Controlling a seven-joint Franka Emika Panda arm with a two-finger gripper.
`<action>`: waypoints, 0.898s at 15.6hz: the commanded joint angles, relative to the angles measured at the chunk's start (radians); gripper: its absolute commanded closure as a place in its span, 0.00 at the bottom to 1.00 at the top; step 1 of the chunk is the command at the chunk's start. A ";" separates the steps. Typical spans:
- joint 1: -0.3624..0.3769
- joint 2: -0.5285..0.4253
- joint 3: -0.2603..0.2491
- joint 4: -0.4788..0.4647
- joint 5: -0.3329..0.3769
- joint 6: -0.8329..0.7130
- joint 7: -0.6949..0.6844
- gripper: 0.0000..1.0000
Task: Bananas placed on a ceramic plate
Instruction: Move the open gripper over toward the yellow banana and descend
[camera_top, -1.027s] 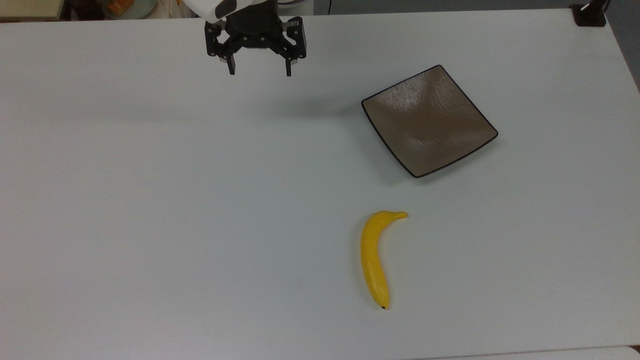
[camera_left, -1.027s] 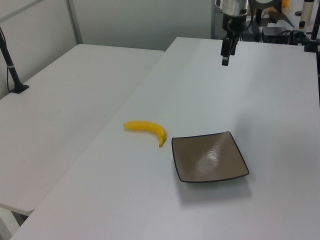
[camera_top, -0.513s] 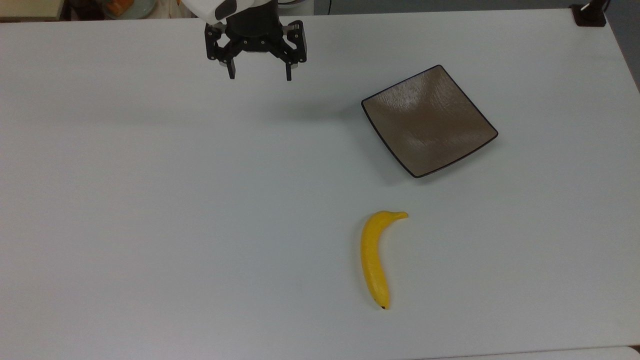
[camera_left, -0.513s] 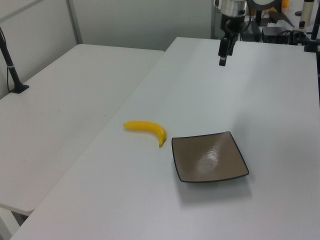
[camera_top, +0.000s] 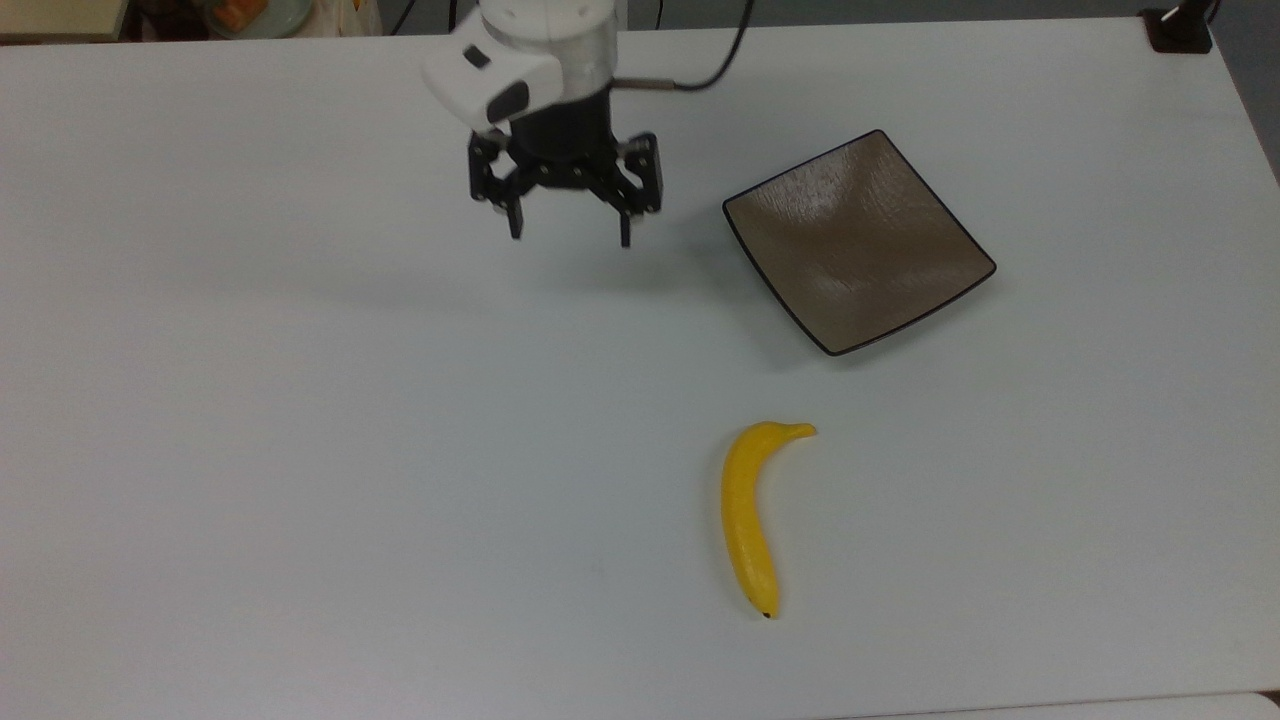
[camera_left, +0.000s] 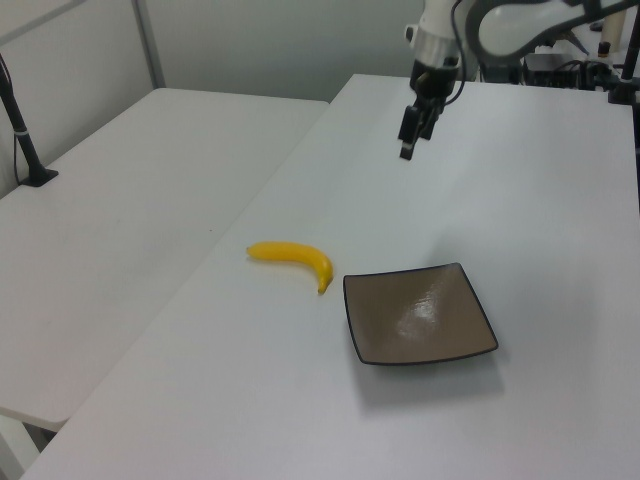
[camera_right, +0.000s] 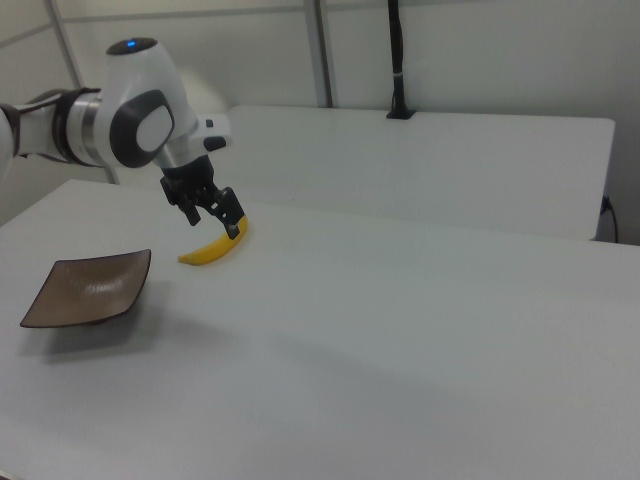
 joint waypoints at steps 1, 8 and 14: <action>0.039 0.103 0.000 0.044 0.002 0.146 0.136 0.00; 0.128 0.333 0.004 0.300 -0.033 0.183 0.317 0.00; 0.158 0.519 0.013 0.533 -0.113 0.214 0.437 0.00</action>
